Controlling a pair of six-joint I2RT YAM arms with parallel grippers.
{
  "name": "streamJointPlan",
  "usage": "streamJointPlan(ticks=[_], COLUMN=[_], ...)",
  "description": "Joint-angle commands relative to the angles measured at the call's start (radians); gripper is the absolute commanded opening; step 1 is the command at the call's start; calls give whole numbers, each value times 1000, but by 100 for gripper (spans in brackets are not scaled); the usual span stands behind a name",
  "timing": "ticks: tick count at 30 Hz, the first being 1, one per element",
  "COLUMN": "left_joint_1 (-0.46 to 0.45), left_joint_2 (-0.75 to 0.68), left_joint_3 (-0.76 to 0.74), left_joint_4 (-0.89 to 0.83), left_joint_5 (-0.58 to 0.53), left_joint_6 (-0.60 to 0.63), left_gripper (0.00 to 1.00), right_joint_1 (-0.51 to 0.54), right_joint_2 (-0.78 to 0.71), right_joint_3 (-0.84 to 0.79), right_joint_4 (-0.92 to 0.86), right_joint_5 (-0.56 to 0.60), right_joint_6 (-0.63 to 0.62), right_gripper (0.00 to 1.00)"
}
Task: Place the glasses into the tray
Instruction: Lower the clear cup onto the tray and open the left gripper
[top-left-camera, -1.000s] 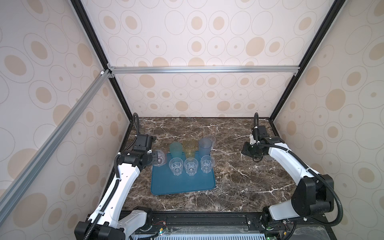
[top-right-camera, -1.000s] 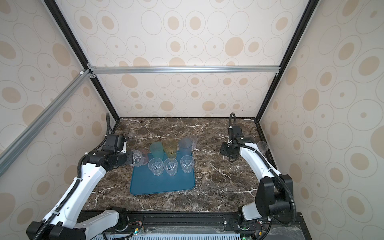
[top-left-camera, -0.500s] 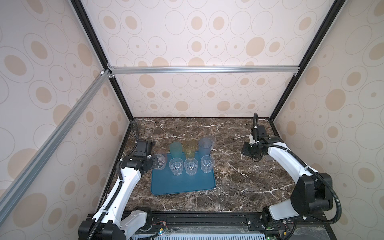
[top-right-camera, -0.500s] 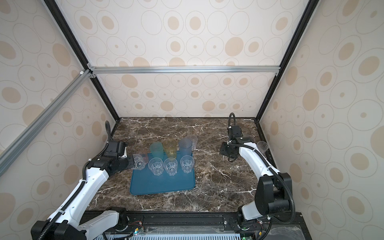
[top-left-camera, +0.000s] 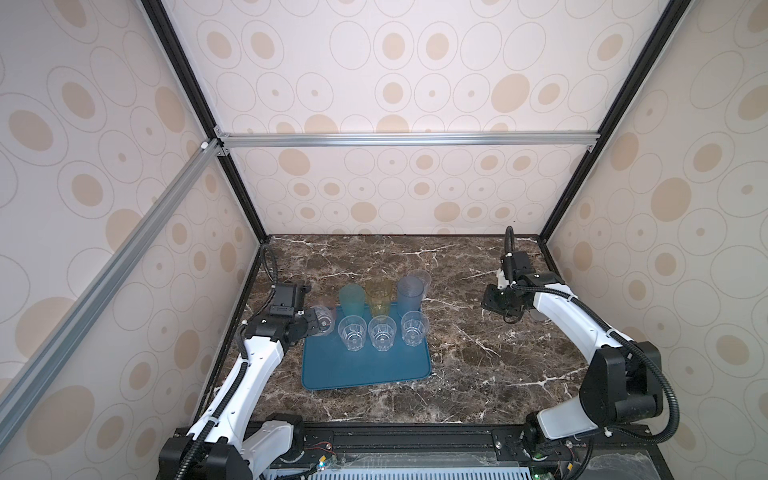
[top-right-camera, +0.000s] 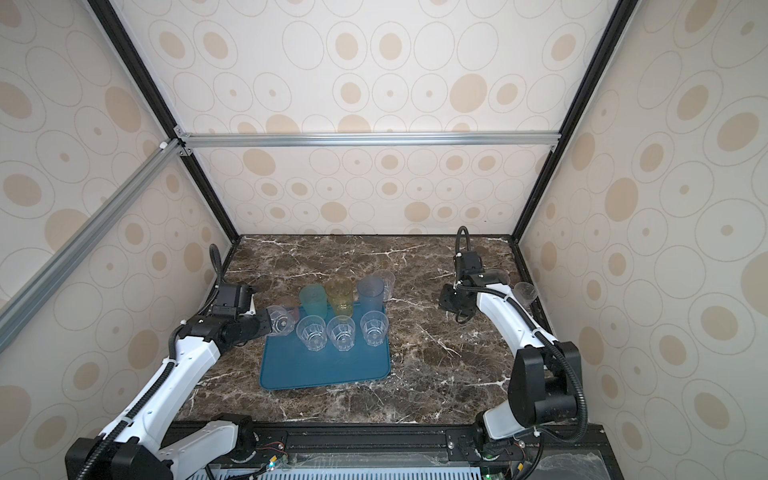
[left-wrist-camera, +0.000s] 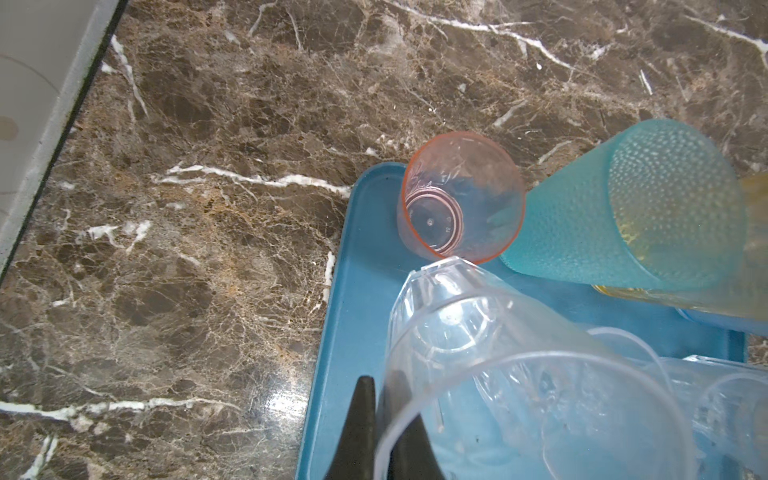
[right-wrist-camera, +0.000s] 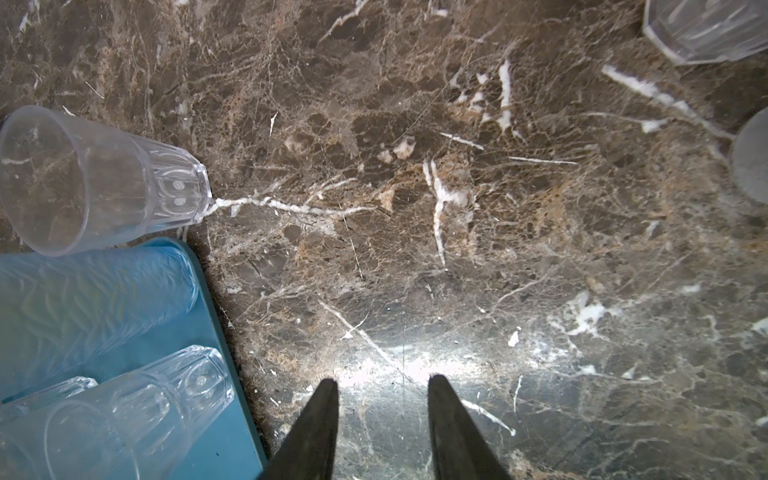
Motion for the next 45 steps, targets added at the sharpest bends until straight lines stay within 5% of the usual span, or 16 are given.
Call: streamJointPlan(ticks=[1, 12, 28, 45], left_joint_1=[7, -6, -25, -27], left_joint_2=[-3, -49, -56, 57], left_joint_3=[29, 142, -68, -100], left_joint_4=[-48, -115, -44, 75], left_joint_5=[-16, -45, -16, -9], left_joint_6=[-17, -43, -65, -62], left_gripper=[0, 0, 0, 1], right_joint_1=[2, 1, 1, 1], right_joint_2=[10, 16, 19, 4], right_joint_3=[13, 22, 34, 7], right_joint_4=[0, 0, 0, -2], right_joint_5=[-3, -10, -19, 3], right_joint_6=[-11, -8, -15, -21], right_gripper=[39, 39, 39, 39])
